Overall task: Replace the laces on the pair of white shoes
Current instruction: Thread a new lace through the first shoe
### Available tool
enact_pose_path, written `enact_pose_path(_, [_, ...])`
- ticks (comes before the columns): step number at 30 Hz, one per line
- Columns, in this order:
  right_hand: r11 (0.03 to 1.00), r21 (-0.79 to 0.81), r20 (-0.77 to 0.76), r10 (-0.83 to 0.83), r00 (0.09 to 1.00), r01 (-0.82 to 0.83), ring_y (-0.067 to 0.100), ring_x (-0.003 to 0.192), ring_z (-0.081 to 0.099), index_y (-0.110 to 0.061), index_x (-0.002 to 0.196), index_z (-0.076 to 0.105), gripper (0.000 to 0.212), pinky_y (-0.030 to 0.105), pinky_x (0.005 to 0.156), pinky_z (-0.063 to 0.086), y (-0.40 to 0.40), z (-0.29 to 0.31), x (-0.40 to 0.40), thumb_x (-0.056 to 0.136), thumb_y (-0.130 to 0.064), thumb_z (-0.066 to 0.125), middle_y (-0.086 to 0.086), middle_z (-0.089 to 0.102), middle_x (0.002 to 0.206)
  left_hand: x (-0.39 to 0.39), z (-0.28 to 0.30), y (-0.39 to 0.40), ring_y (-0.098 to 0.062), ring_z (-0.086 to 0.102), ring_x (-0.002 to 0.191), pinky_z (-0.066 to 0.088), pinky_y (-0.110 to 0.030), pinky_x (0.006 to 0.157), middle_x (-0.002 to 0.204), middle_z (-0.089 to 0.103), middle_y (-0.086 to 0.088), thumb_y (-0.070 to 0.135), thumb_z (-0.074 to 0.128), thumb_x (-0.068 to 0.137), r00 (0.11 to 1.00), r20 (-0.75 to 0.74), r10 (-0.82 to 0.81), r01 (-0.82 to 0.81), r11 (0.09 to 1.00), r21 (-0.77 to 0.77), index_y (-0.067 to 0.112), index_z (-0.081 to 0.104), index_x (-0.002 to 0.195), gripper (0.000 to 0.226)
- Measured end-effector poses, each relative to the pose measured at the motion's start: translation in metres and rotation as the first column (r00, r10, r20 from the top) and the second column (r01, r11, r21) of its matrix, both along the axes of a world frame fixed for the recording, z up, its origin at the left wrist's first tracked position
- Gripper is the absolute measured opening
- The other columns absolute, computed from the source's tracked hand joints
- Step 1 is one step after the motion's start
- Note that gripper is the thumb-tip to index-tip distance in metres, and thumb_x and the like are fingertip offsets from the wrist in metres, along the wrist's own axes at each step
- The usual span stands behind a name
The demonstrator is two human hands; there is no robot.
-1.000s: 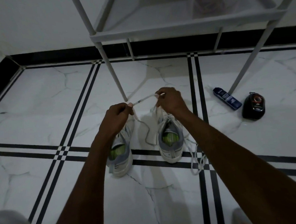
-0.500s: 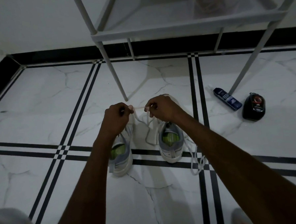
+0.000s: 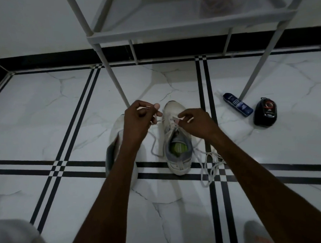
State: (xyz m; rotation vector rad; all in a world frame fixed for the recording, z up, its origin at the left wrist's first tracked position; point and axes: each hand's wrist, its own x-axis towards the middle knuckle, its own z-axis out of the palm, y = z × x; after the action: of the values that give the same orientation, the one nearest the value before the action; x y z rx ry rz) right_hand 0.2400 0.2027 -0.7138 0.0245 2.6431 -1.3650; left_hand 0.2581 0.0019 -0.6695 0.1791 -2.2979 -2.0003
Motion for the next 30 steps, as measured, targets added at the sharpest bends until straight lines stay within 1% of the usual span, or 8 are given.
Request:
enact_pose_path(4, [0.998, 0.052, 0.085, 0.029, 0.996, -0.033, 0.011, 0.082, 0.066, -0.017, 0.105, 0.073, 0.034, 0.021, 0.073, 0.053, 0.013, -0.005, 0.022, 0.078, -0.036, 0.082, 0.0, 0.07, 0.094, 0.001, -0.018, 0.016, -0.016, 0.063, 0.057, 0.047, -0.022, 0.053, 0.074, 0.075, -0.013, 0.016, 0.077, 0.089, 0.996, 0.038, -0.087, 0.09, 0.989, -0.114, -0.002, 0.074, 0.09, 0.019])
enact_pose_path(9, [0.988, 0.149, -0.141, 0.061, 0.988, -0.04, 0.014, 0.077, 0.065, -0.009, 0.091, 0.075, 0.022, 0.032, 0.072, 0.055, 0.003, -0.016, 0.034, 0.079, -0.028, 0.079, 0.003, 0.072, 0.085, 0.003, -0.046, 0.025, -0.01, 0.069, 0.061, 0.06, -0.03, 0.067, 0.07, 0.075, -0.005, 0.014, 0.076, 0.089, 0.986, 0.073, -0.152, 0.167, 0.938, -0.305, 0.008, 0.082, 0.09, 0.009])
enact_pose_path(13, [0.956, 0.292, -0.19, 0.096, 0.977, -0.037, 0.021, 0.068, 0.062, -0.009, 0.077, 0.071, 0.022, 0.036, 0.063, 0.052, -0.005, -0.021, 0.035, 0.087, -0.028, 0.066, 0.007, 0.068, 0.073, 0.007, -0.047, 0.029, -0.008, 0.072, 0.086, 0.048, -0.005, 0.078, 0.093, 0.079, -0.004, 0.018, 0.072, 0.093, 0.968, 0.026, -0.249, 0.222, 0.806, -0.549, 0.014, 0.082, 0.1, 0.013])
enact_pose_path(15, [0.971, 0.237, -0.154, 0.063, 0.986, -0.025, 0.019, 0.066, 0.062, -0.007, 0.075, 0.072, 0.026, 0.029, 0.06, 0.048, -0.004, -0.023, 0.034, 0.092, -0.026, 0.064, 0.007, 0.068, 0.071, 0.009, -0.044, 0.032, -0.011, 0.072, 0.087, 0.047, -0.01, 0.081, 0.095, 0.079, -0.004, 0.019, 0.07, 0.094, 0.965, -0.025, -0.26, 0.189, 0.763, -0.618, 0.013, 0.082, 0.098, 0.013])
enact_pose_path(18, [0.998, -0.039, 0.044, -0.055, 0.998, 0.056, 0.014, 0.071, 0.065, -0.006, 0.087, 0.077, 0.019, 0.011, 0.059, 0.048, 0.005, -0.022, 0.029, 0.092, -0.022, 0.069, 0.005, 0.072, 0.077, 0.013, -0.043, 0.037, -0.013, 0.068, 0.079, 0.048, -0.022, 0.078, 0.092, 0.078, -0.006, 0.016, 0.073, 0.09, 0.969, -0.058, -0.242, 0.151, 0.758, -0.635, 0.011, 0.081, 0.093, 0.01])
enact_pose_path(20, [0.946, -0.282, 0.274, -0.083, 0.958, 0.162, 0.016, 0.076, 0.067, -0.002, 0.095, 0.076, 0.016, 0.018, 0.065, 0.056, 0.011, -0.02, 0.029, 0.09, -0.017, 0.071, 0.01, 0.073, 0.084, 0.014, -0.048, 0.038, -0.012, 0.062, 0.078, 0.042, -0.02, 0.075, 0.093, 0.074, -0.006, 0.016, 0.077, 0.085, 0.975, -0.053, -0.216, 0.134, 0.762, -0.633, 0.012, 0.081, 0.091, 0.007])
enact_pose_path(22, [0.875, -0.414, 0.41, -0.064, 0.91, 0.249, 0.018, 0.078, 0.065, 0.003, 0.101, 0.074, 0.017, 0.024, 0.066, 0.058, 0.015, -0.018, 0.028, 0.09, -0.01, 0.07, 0.017, 0.071, 0.09, 0.015, -0.054, 0.041, -0.014, 0.059, 0.086, 0.038, -0.018, 0.076, 0.096, 0.066, -0.004, 0.019, 0.078, 0.085, 0.975, -0.037, -0.217, 0.139, 0.738, -0.66, 0.014, 0.08, 0.092, 0.009])
enact_pose_path(30, [0.884, -0.37, 0.498, -0.07, 0.864, 0.285, 0.014, 0.082, 0.063, -0.002, 0.1, 0.075, 0.019, 0.024, 0.067, 0.051, 0.022, -0.02, 0.018, 0.086, -0.013, 0.074, 0.015, 0.072, 0.095, 0.019, -0.058, 0.046, -0.016, 0.056, 0.09, 0.039, -0.019, 0.076, 0.108, 0.052, -0.007, 0.021, 0.075, 0.089, 0.97, -0.008, -0.243, 0.169, 0.695, -0.699, 0.008, 0.079, 0.098, 0.016])
